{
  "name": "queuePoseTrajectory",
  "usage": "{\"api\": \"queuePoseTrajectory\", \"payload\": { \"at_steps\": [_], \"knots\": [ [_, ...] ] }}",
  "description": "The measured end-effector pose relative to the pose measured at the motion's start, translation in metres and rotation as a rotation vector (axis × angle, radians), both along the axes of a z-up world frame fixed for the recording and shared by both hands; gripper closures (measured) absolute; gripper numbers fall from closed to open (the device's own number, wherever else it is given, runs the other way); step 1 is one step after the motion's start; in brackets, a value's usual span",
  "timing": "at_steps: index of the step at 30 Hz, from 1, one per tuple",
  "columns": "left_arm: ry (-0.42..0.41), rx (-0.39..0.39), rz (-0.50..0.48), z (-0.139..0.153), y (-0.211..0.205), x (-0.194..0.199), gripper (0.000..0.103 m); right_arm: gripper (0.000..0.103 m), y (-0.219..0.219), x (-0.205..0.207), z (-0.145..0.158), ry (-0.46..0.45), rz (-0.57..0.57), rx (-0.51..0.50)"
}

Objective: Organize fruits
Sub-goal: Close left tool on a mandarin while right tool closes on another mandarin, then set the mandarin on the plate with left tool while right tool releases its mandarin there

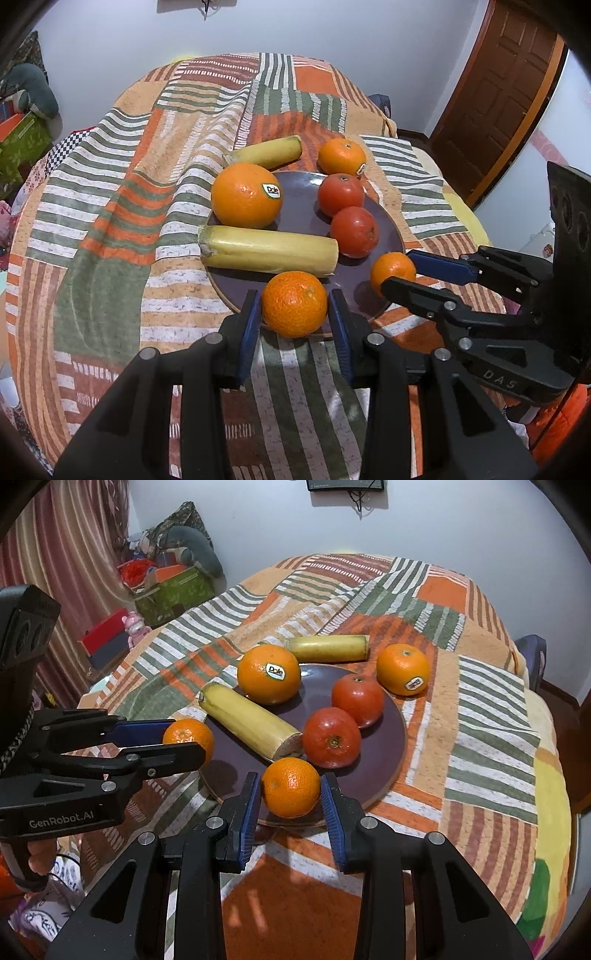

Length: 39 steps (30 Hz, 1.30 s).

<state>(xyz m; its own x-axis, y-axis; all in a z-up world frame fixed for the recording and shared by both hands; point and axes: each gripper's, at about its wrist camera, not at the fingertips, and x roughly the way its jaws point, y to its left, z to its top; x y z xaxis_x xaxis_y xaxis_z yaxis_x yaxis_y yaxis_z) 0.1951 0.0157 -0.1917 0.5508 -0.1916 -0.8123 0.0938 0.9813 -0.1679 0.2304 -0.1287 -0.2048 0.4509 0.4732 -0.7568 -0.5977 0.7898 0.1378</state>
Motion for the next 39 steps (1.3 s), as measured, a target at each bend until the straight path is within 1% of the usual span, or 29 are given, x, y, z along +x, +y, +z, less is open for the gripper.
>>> {"api": "queuePoseTrajectory", "payload": {
  "at_steps": [12, 16, 22, 27, 34, 39],
  "knots": [
    [0.050, -0.008, 0.000, -0.022, 0.003, 0.020, 0.066, 0.072, 0.008, 0.017, -0.021, 0.050, -0.003, -0.024],
    [0.072, -0.014, 0.000, -0.029, 0.003, 0.023, 0.066, 0.072, 0.008, 0.020, -0.022, 0.055, -0.001, -0.014],
    [0.075, -0.012, 0.000, -0.031, 0.002, 0.024, 0.066, 0.072, 0.009, 0.019, -0.022, 0.057, 0.002, -0.018],
    [0.068, -0.006, 0.007, -0.030, 0.004, 0.024, 0.064, 0.068, 0.005, 0.019, -0.018, 0.051, -0.009, -0.027],
    [0.040, -0.008, 0.014, -0.014, 0.007, 0.015, 0.064, 0.068, -0.011, 0.013, -0.001, 0.007, -0.044, -0.018],
    [0.014, -0.006, -0.002, -0.002, 0.000, 0.004, 0.064, 0.068, -0.030, 0.009, 0.012, -0.025, -0.085, -0.012]
  ]
}}
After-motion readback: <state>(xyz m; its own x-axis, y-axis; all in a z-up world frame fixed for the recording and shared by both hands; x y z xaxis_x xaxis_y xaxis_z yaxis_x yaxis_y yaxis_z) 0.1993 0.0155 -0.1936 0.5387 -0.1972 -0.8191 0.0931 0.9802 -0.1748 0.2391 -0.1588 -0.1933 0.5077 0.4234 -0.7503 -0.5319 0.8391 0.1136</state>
